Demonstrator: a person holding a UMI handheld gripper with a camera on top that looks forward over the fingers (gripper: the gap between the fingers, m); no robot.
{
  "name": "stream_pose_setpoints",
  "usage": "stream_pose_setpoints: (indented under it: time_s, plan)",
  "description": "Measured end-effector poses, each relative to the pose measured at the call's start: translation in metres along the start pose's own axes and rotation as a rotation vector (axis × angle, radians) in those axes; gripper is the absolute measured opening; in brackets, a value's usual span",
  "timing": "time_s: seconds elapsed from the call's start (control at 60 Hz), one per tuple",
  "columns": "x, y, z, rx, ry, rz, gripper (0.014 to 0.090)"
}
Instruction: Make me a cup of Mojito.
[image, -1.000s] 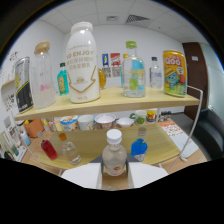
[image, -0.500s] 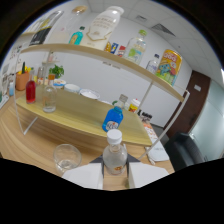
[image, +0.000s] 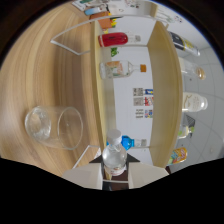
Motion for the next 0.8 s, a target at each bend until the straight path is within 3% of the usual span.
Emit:
stream_pose_setpoints:
  time_s: [0.233,0.467,0.667,0.8]
  plan:
    - [0.006,-0.016,0.006,0.071,0.089,-0.427,0.0339]
    - [0.010,-0.019,0.006,0.077,0.116,-0.650,0.0341]
    - [0.012,-0.020,0.002,0.106,0.089,-0.563,0.0341]
    - [0.034,-0.018,-0.007,0.113,0.066,-0.212,0.0341]
